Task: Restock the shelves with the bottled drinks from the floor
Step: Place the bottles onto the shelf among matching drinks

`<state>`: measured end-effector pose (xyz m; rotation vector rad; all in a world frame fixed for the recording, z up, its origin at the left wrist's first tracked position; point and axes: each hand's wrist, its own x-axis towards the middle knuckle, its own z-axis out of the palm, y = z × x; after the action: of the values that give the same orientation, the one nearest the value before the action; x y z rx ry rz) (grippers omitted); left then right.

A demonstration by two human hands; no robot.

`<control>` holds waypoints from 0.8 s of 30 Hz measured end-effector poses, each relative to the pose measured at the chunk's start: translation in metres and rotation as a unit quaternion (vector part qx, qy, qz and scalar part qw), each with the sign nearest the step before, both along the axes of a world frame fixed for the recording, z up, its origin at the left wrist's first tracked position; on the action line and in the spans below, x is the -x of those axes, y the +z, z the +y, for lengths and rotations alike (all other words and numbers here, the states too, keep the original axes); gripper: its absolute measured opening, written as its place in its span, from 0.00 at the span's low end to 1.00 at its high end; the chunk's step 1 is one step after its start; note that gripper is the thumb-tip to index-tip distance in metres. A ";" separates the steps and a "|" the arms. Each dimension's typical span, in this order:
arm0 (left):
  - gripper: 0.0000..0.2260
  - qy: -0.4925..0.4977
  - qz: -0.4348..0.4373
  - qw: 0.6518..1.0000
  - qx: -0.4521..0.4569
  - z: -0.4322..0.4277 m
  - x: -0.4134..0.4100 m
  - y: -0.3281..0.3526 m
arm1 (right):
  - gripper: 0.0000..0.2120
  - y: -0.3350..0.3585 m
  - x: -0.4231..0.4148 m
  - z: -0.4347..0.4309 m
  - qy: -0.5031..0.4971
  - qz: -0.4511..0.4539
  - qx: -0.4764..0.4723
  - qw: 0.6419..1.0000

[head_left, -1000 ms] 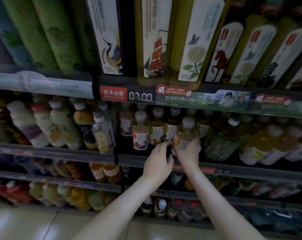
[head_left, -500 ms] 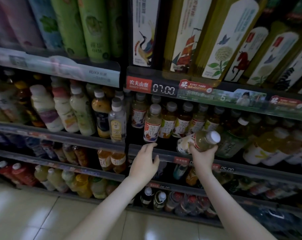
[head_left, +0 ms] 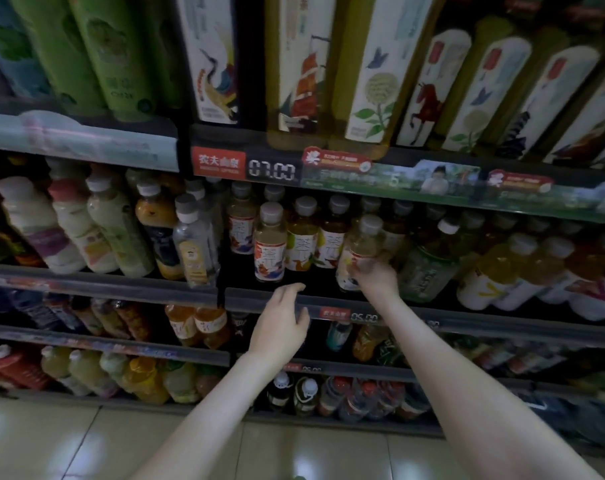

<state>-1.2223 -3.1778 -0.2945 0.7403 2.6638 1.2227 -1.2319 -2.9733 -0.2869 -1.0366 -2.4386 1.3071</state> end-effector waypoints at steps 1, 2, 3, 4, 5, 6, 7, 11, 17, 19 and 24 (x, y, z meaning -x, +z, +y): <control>0.20 -0.002 0.001 1.000 0.002 0.009 -0.003 0.002 | 0.16 0.000 -0.005 0.000 0.000 0.010 0.006 1.000; 0.20 -0.004 0.003 1.000 0.004 0.018 -0.007 0.004 | 0.19 0.002 -0.014 -0.001 -0.006 0.029 0.014 0.999; 0.20 -0.009 0.005 1.000 0.007 0.028 -0.012 0.006 | 0.23 0.005 -0.025 -0.002 -0.009 0.048 0.021 0.999; 0.20 -0.017 0.006 1.000 0.010 0.039 -0.017 0.009 | 0.25 0.008 -0.038 -0.002 0.000 0.067 0.020 0.998; 0.20 -0.027 0.007 1.000 0.012 0.051 -0.024 0.012 | 0.26 0.011 -0.053 0.000 0.019 0.077 0.005 0.997; 0.20 -0.040 0.009 0.999 0.013 0.066 -0.033 0.015 | 0.26 0.011 -0.069 0.006 0.041 0.078 -0.016 0.996; 0.20 -0.055 0.012 0.998 0.013 0.081 -0.043 0.019 | 0.26 0.012 -0.086 0.016 0.062 0.073 -0.036 0.995; 0.20 -0.107 0.025 0.993 0.033 0.160 -0.096 0.032 | 0.24 0.012 -0.161 0.085 0.114 0.033 -0.083 0.989; 0.20 -0.131 0.031 0.990 0.030 0.285 -0.192 0.035 | 0.22 0.022 -0.280 0.212 0.090 0.058 -0.110 0.988; 0.20 -0.119 0.056 0.991 0.018 0.321 -0.216 0.043 | 0.23 0.035 -0.310 0.246 0.086 0.078 -0.128 0.985; 0.20 -0.066 0.171 0.981 -0.070 0.387 -0.236 0.104 | 0.22 0.099 -0.342 0.305 0.082 0.180 -0.202 0.959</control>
<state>-0.9862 -2.7905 -0.1904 1.2306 2.7499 1.3658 -0.8897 -2.6683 -0.1878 -0.4554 -2.3934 0.8803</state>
